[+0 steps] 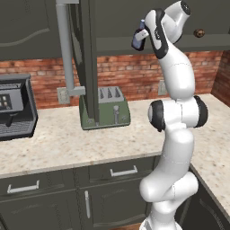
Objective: Pick the condiment bottle and condiment bottle from the counter and place them in the cabinet.
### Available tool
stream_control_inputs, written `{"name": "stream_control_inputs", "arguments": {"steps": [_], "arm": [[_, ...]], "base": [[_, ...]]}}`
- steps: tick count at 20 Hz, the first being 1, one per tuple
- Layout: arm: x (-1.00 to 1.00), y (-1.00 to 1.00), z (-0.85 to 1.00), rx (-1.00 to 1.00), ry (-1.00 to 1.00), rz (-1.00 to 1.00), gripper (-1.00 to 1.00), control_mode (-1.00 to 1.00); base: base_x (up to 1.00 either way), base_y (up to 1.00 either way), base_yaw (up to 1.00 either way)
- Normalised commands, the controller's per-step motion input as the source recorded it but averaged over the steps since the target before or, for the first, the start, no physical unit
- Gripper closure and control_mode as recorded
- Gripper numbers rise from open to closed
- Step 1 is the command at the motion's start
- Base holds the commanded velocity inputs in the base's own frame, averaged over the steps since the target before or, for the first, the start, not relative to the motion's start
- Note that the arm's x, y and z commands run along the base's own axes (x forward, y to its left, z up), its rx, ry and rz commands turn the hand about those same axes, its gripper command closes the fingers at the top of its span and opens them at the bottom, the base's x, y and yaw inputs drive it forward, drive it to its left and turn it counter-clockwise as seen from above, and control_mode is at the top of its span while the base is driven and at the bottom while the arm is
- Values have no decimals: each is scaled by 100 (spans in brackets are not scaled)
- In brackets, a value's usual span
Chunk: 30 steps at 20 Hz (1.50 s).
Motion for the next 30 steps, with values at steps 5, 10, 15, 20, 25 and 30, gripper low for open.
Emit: {"name": "stream_control_inputs", "arguments": {"steps": [5, 10, 15, 20, 25, 30], "arm": [[42, 0, -43, 0, 0, 0, 100, -100], [45, 0, -42, 0, 0, 0, 100, -100], [50, 0, -42, -2, 0, 0, 100, -100], [52, 0, -44, -3, 0, 0, 100, -100], [47, 0, -44, -3, 0, 0, 100, -100], [35, 0, -37, -3, 0, 0, -100, -100]], "base": [[0, 0, 0], [0, 0, 0], [0, 0, 0], [0, 0, 0], [0, 0, 0], [0, 0, 0]]}}
